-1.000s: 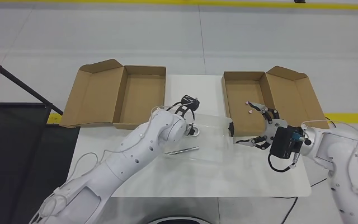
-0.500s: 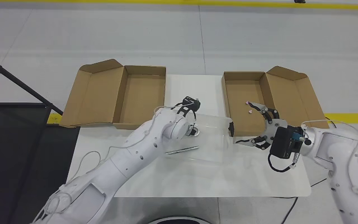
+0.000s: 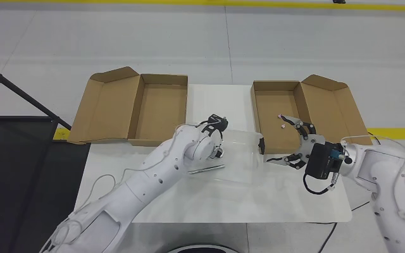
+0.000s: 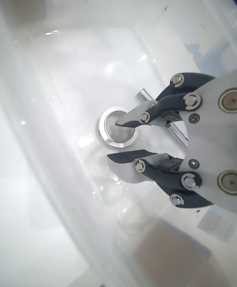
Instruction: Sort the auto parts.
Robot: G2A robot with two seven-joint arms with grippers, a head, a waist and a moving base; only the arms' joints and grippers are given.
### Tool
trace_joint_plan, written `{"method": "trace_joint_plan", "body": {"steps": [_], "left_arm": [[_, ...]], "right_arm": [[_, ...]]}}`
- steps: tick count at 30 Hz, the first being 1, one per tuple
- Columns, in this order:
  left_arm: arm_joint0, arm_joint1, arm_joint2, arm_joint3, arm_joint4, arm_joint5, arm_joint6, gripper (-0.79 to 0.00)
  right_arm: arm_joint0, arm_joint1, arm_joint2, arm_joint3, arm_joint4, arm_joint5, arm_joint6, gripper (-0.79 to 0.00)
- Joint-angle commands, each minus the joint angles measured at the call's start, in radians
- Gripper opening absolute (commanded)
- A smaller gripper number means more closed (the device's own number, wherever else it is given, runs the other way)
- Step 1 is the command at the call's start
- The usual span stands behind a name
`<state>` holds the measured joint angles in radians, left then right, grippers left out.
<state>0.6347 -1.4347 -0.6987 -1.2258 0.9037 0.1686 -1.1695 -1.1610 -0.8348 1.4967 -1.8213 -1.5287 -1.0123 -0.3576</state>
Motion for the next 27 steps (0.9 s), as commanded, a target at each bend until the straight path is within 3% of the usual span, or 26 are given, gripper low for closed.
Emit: {"method": "trace_joint_plan", "body": {"steps": [1,12,15,18,20,21,27], "left_arm": [[0.009,0.002,-0.006,-0.011,0.01,0.001,-0.01,-0.471],[0.031,0.003,-0.036,-0.008,0.001,0.004,-0.066,-0.474],[0.03,0.001,-0.038,0.001,-0.004,-0.002,-0.07,-0.517],[0.03,-0.001,-0.042,0.007,-0.008,-0.006,-0.07,-0.686],[0.03,-0.002,-0.045,0.008,-0.006,-0.006,-0.068,-0.705],[0.031,-0.001,-0.048,0.007,-0.004,-0.006,-0.068,-0.767],[0.049,0.006,-0.075,-0.028,0.014,0.002,-0.068,-0.785]], "right_arm": [[0.0,0.0,0.0,0.0,0.0,0.0,0.0,0.0],[0.0,0.0,0.0,0.0,0.0,0.0,0.0,0.0],[0.0,0.0,0.0,0.0,0.0,0.0,0.0,0.0],[0.0,0.0,0.0,0.0,0.0,0.0,0.0,0.0],[0.0,0.0,0.0,0.0,0.0,0.0,0.0,0.0],[0.0,0.0,0.0,0.0,0.0,0.0,0.0,0.0],[0.0,0.0,0.0,0.0,0.0,0.0,0.0,0.0]]}}
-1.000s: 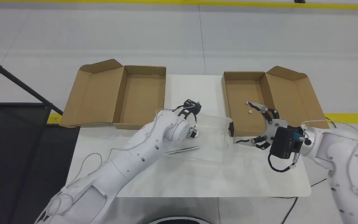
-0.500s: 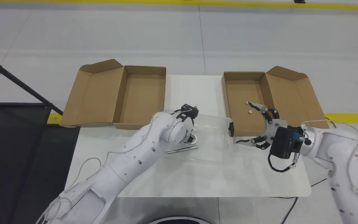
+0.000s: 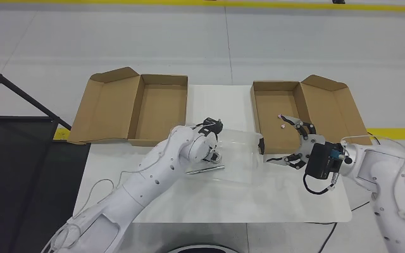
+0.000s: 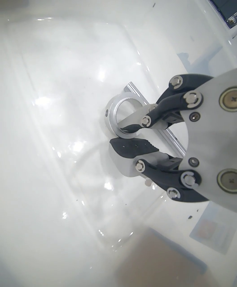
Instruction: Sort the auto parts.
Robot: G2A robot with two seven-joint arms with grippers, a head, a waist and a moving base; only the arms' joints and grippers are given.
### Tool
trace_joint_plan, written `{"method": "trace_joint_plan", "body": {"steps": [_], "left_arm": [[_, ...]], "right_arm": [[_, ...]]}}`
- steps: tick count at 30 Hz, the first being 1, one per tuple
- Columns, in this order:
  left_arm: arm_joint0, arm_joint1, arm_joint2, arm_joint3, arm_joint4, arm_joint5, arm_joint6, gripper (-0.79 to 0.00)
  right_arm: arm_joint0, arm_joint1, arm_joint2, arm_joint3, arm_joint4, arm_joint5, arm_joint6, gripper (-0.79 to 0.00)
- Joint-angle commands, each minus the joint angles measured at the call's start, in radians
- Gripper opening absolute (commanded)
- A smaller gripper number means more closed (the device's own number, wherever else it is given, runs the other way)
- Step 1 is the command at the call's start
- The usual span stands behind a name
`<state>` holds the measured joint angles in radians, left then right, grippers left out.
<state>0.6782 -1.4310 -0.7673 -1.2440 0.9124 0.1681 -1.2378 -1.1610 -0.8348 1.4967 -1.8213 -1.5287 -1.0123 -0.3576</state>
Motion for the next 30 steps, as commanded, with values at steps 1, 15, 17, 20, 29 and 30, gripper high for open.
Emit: {"method": "trace_joint_plan", "body": {"steps": [1,15,17,20,29,30], "left_arm": [[0.01,0.004,-0.012,-0.021,0.011,0.004,-0.001,-0.785],[0.141,0.049,-0.132,-0.306,0.12,0.028,0.016,-0.785],[0.175,0.058,-0.17,-0.37,0.132,0.031,0.03,-0.785],[0.239,0.074,-0.241,-0.469,0.139,0.034,0.064,-0.785],[0.285,0.084,-0.293,-0.526,0.131,0.031,0.083,-0.785],[0.285,0.084,-0.293,-0.526,0.131,0.031,0.083,-0.785]], "right_arm": [[0.0,0.0,0.0,0.0,0.0,0.0,0.0,0.0],[0.0,0.0,0.0,0.0,0.0,0.0,0.0,0.0],[0.0,0.0,0.0,0.0,0.0,0.0,0.0,0.0],[0.0,0.0,0.0,0.0,0.0,0.0,0.0,0.0],[0.0,0.0,0.0,0.0,0.0,0.0,0.0,0.0],[0.0,0.0,0.0,0.0,0.0,0.0,0.0,0.0]]}}
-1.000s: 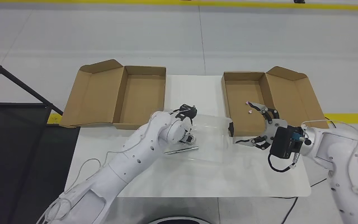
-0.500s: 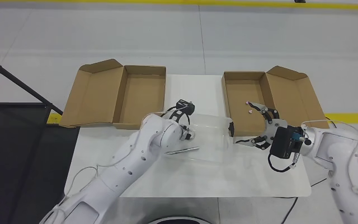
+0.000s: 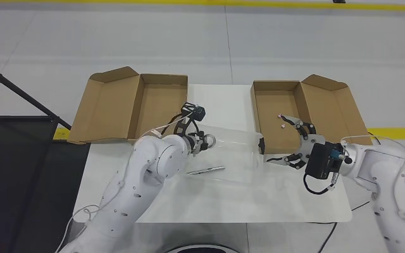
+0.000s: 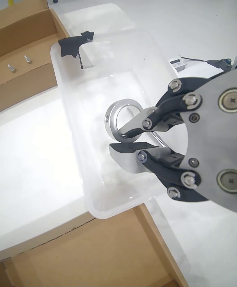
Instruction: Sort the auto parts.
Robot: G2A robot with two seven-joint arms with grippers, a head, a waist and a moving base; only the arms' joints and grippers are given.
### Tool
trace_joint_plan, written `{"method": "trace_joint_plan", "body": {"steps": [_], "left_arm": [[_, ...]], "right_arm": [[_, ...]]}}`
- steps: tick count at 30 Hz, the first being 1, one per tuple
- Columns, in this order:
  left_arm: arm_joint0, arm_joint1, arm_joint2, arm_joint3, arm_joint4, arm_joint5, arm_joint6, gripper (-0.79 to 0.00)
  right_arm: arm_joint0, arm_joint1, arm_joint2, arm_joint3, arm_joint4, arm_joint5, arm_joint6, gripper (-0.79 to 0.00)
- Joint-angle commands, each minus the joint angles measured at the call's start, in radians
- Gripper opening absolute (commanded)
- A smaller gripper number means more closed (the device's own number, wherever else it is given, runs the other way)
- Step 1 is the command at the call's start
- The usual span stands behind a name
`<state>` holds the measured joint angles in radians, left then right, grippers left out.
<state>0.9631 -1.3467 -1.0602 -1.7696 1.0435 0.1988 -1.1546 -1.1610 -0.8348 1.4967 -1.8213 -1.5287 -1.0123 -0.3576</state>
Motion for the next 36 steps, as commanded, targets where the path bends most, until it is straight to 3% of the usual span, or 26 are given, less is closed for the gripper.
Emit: {"method": "trace_joint_plan", "body": {"steps": [1,6,9,19,27,36], "left_arm": [[0.0,0.0,0.0,0.0,0.0,0.0,0.0,-0.785],[0.032,-0.005,0.029,0.043,-0.042,-0.036,0.066,-0.785],[0.036,-0.009,0.021,0.012,-0.092,-0.029,0.117,-0.785],[0.115,-0.001,-0.112,-0.129,-0.31,-0.109,0.278,-0.785],[0.225,0.013,-0.257,-0.2,-0.549,-0.278,0.43,-0.785],[0.283,0.026,-0.302,-0.247,-0.547,-0.304,0.472,-0.785]], "right_arm": [[0.0,0.0,0.0,0.0,0.0,0.0,0.0,0.0],[0.0,0.0,0.0,0.0,0.0,0.0,0.0,0.0],[0.0,0.0,0.0,0.0,0.0,0.0,0.0,0.0],[0.0,0.0,0.0,0.0,0.0,0.0,0.0,0.0],[0.0,0.0,0.0,0.0,0.0,0.0,0.0,0.0],[0.0,0.0,0.0,0.0,0.0,0.0,0.0,0.0]]}}
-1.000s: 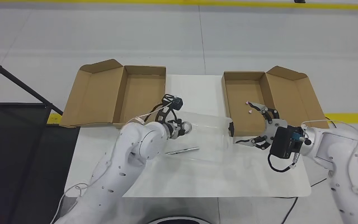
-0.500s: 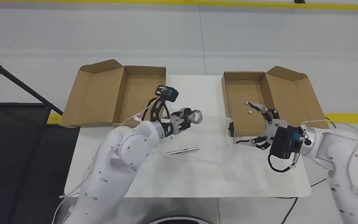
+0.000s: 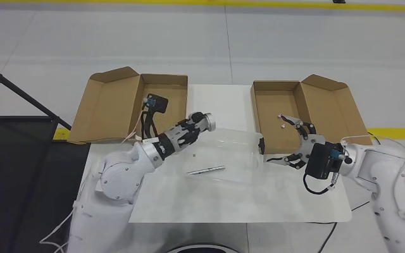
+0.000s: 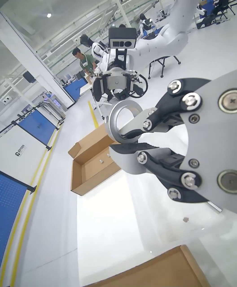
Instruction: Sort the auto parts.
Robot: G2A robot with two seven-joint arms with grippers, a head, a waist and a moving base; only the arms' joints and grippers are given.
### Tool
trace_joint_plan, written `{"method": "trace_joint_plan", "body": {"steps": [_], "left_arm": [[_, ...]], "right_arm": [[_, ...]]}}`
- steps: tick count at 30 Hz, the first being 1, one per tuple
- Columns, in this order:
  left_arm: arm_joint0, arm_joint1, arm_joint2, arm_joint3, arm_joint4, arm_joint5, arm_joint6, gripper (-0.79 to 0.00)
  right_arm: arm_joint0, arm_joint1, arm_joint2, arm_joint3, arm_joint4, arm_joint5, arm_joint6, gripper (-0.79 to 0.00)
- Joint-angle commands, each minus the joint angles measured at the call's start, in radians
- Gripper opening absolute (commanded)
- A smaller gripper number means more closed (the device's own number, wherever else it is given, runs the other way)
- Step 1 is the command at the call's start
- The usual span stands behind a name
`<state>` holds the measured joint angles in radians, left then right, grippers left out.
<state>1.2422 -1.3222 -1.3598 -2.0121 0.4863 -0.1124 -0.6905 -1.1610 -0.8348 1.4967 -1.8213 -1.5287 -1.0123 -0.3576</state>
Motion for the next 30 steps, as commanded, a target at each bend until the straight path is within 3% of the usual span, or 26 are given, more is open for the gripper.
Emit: {"method": "trace_joint_plan", "body": {"steps": [1,6,10,23,26,30], "left_arm": [[0.008,0.002,-0.005,-0.009,0.021,0.016,0.018,-0.785],[0.033,0.007,-0.048,-0.036,0.046,0.095,0.069,-0.785],[0.069,0.01,-0.099,-0.069,0.086,0.21,0.106,-0.785],[0.069,0.01,-0.099,-0.069,0.086,0.21,0.106,-0.785],[0.058,0.009,-0.104,-0.032,0.08,0.253,0.14,-0.785],[-0.018,0.003,-0.081,0.064,0.174,0.407,0.223,-0.785]], "right_arm": [[0.0,0.0,0.0,0.0,0.0,0.0,0.0,0.0],[0.0,0.0,0.0,0.0,0.0,0.0,0.0,0.0],[0.0,0.0,0.0,0.0,0.0,0.0,0.0,0.0],[0.0,0.0,0.0,0.0,0.0,0.0,0.0,0.0],[0.0,0.0,0.0,0.0,0.0,0.0,0.0,0.0],[0.0,0.0,0.0,0.0,0.0,0.0,0.0,0.0]]}}
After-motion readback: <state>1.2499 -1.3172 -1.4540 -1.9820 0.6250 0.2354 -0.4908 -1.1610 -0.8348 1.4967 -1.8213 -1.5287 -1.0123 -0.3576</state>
